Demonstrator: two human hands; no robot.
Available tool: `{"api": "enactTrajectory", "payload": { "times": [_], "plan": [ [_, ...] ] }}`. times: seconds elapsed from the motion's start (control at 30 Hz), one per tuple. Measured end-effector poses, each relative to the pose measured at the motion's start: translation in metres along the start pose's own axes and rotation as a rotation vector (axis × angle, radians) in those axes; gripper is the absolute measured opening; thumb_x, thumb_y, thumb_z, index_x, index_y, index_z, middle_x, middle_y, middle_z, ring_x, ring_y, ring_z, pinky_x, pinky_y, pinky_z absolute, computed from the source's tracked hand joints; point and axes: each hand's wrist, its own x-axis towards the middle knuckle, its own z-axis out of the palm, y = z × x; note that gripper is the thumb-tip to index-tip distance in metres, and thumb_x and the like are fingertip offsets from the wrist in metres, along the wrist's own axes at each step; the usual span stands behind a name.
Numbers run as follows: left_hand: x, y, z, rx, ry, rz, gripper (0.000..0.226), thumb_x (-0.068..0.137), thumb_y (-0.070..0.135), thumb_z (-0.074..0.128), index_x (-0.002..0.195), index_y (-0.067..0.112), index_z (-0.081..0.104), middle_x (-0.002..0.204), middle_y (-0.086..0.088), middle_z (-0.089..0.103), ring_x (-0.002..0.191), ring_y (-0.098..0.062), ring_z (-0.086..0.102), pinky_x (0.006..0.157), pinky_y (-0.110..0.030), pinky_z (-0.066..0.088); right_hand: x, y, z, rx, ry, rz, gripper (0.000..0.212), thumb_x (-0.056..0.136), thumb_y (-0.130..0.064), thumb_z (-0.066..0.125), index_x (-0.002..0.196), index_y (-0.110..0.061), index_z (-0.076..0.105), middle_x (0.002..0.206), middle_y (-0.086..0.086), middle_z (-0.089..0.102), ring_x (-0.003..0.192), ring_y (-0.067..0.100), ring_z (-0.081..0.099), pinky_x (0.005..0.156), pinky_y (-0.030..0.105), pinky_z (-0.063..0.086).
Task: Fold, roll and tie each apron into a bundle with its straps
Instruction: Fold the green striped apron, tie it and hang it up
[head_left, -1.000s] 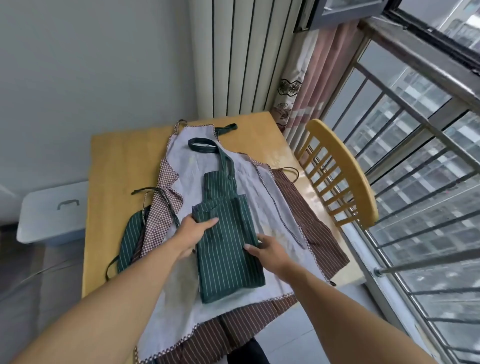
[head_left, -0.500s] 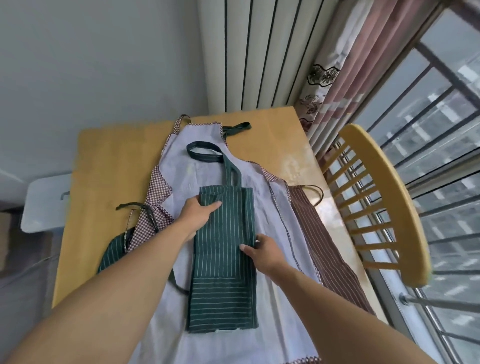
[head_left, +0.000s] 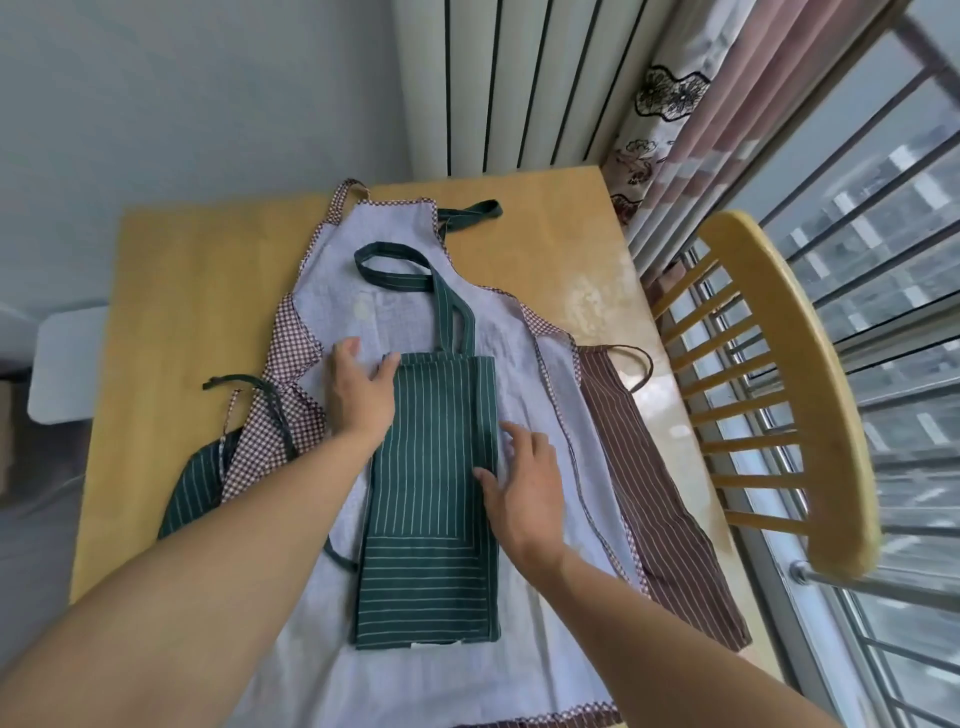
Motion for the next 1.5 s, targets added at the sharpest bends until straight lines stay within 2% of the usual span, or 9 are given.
{"api": "enactTrajectory", "payload": {
  "times": [0.17,0.3,0.43,0.6,0.73,0.87,1.07,1.2,1.5],
  "plan": [
    [-0.043,-0.014,-0.014,0.424,-0.249,0.651,0.042,0.104,0.025,0.050,0.145,0.016,0.051,0.158,-0.004,0.039,0.148,-0.022,0.031,0.124,-0.045,0.027,0.012,0.001,0.017,-0.346,-0.033,-0.454,0.055,0.102,-0.012,0.047,0.156,-0.016,0.038,0.163,0.004,0.035,0.155,0.025,0.021,0.126,0.041,0.018],
    [-0.082,-0.048,-0.013,0.804,-0.761,0.548,0.112,0.083,0.088,0.033,0.159,0.024,-0.020,0.163,0.004,-0.035,0.149,-0.014,-0.036,0.126,-0.045,-0.013,0.051,0.003,0.018,-0.497,-0.260,-0.324,0.056,0.110,-0.034,0.028,0.163,-0.026,0.013,0.171,0.000,0.002,0.157,0.026,-0.011,0.128,0.042,-0.004],
    [-0.088,-0.066,-0.014,1.001,-0.772,0.454,0.138,0.065,0.101,0.034,0.150,0.019,-0.037,0.154,0.001,-0.049,0.144,-0.020,-0.043,0.124,-0.050,-0.016,0.078,0.007,0.013,-0.592,-0.342,-0.317,0.058,0.110,-0.046,0.021,0.163,-0.030,0.006,0.171,-0.001,-0.004,0.156,0.027,-0.014,0.127,0.042,-0.007],
    [-0.092,-0.065,-0.020,0.884,-0.657,0.390,0.120,0.083,0.087,0.034,0.158,0.011,-0.022,0.164,-0.006,-0.033,0.152,-0.021,-0.029,0.128,-0.045,-0.005,0.035,0.002,0.000,-0.268,-0.136,-0.212,0.055,0.106,-0.039,0.045,0.157,-0.022,0.033,0.163,0.003,0.030,0.152,0.026,0.023,0.125,0.043,0.023],
    [-0.104,-0.072,-0.040,0.626,-0.407,0.383,0.093,0.093,0.056,0.062,0.162,0.015,0.014,0.169,-0.004,0.012,0.155,-0.024,0.015,0.126,-0.042,0.018,-0.042,-0.002,-0.010,-0.117,-0.105,0.115,0.048,0.097,-0.054,0.058,0.135,-0.026,0.045,0.124,-0.008,0.057,0.107,0.015,0.060,0.082,0.033,0.048],
    [-0.117,-0.086,-0.056,0.586,-0.336,0.371,0.070,0.089,0.031,0.075,0.150,0.017,0.043,0.149,-0.003,0.047,0.138,-0.024,0.042,0.119,-0.042,0.034,-0.092,0.002,0.003,-0.160,-0.234,0.332,0.048,0.093,-0.062,0.060,0.124,-0.029,0.044,0.095,-0.013,0.062,0.074,0.007,0.062,0.054,0.027,0.041],
    [-0.124,-0.108,-0.092,0.725,-0.561,0.353,0.043,0.101,0.056,0.046,0.130,0.025,0.053,0.117,0.001,0.065,0.119,-0.024,0.053,0.114,-0.043,0.032,-0.106,0.011,0.022,0.066,-0.329,0.528,0.039,0.097,-0.049,0.062,0.085,-0.012,0.058,0.078,0.001,0.063,0.069,0.017,0.060,0.064,0.034,0.052],
    [-0.121,-0.115,-0.130,0.909,-0.678,0.434,0.049,0.091,0.077,0.040,0.098,0.031,0.057,0.105,-0.001,0.065,0.115,-0.023,0.045,0.105,-0.037,0.033,-0.109,0.006,0.020,0.323,-0.208,0.628,0.032,0.099,-0.036,0.066,0.109,-0.007,0.055,0.102,0.010,0.067,0.084,0.022,0.069,0.059,0.031,0.058],
    [-0.091,-0.133,-0.209,1.083,-0.590,0.301,0.020,0.094,0.042,0.057,0.097,0.023,0.060,0.103,0.000,0.065,0.096,-0.023,0.065,0.077,-0.032,0.051,-0.118,-0.001,0.005,0.252,-0.146,0.615,0.052,0.098,-0.034,0.068,0.139,-0.012,0.044,0.104,0.005,0.063,0.090,0.021,0.064,0.063,0.031,0.053]
  ]
}}
